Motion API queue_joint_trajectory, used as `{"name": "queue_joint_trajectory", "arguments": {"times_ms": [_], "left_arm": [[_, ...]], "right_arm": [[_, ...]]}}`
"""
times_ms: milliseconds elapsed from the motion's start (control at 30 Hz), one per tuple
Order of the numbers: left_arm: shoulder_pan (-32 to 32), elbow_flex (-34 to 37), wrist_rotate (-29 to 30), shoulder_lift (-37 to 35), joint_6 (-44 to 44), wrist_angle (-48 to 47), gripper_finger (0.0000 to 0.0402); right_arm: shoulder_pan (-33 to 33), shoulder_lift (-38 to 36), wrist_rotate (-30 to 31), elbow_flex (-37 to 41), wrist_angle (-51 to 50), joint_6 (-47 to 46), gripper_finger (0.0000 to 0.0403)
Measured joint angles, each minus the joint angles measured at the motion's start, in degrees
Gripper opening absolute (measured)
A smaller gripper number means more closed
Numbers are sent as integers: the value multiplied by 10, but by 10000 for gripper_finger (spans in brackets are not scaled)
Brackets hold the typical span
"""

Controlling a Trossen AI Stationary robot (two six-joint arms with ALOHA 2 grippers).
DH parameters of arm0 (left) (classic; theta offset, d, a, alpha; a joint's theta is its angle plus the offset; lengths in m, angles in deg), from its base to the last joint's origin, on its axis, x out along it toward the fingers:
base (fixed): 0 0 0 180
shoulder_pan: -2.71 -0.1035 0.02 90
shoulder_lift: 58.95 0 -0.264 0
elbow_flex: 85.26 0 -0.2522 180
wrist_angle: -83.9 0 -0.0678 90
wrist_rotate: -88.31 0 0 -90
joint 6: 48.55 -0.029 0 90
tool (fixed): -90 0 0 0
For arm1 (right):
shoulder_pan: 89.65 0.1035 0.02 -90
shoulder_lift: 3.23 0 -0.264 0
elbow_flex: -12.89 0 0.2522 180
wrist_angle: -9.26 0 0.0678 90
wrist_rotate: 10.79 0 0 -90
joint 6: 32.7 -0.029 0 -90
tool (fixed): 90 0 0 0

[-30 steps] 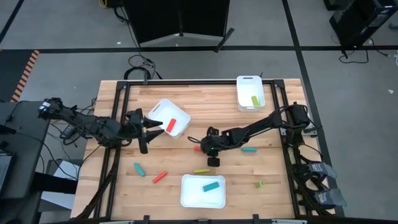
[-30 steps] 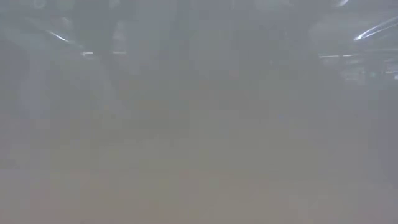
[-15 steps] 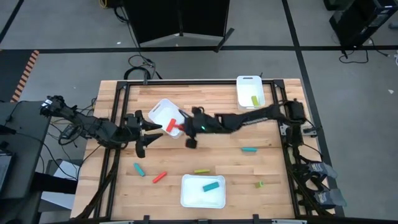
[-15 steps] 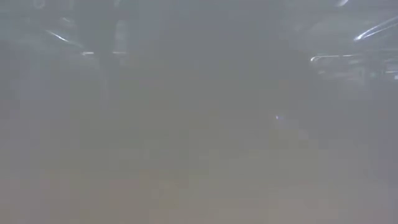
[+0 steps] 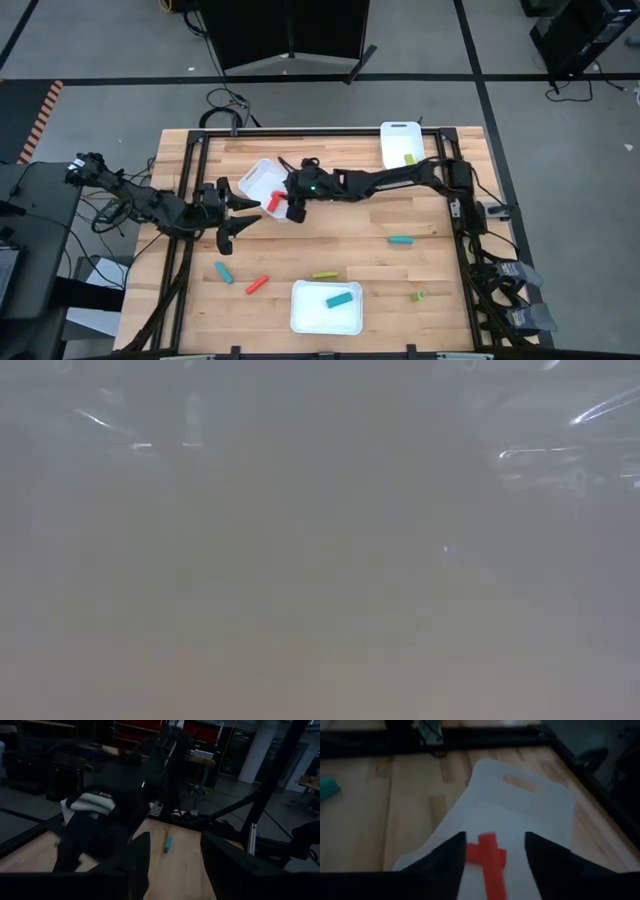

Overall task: Sort blocks
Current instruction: Put the right orange block into the top left bin, then put the left blue block into the bottom bin

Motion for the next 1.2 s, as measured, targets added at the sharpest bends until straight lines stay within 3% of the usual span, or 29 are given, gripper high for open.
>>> {"name": "queue_joint_trajectory", "arguments": {"times_ms": [133, 367, 500, 633, 800, 1033, 1200], "left_arm": [[0, 0, 0, 1, 0, -2, 182], [-1, 0, 0, 18, 18, -46, 182], [-16, -9, -4, 69, 48, -102, 182], [-37, -62, -52, 147, 94, -192, 182], [-38, -167, -135, 247, 120, -372, 182], [-1, -315, -250, 387, 140, -673, 184], [40, -344, -310, 470, 140, -761, 198]], "right_arm": [[0, -52, 11, 59, 22, 8, 239], [11, -236, 24, 286, 163, -4, 215], [40, -348, 30, 395, 165, -20, 207], [80, -446, 44, 467, 165, -36, 209], [137, -522, 95, 507, 161, -38, 214], [190, -540, 131, 513, 152, -37, 215], [205, -540, 135, 513, 153, -37, 215]]}}
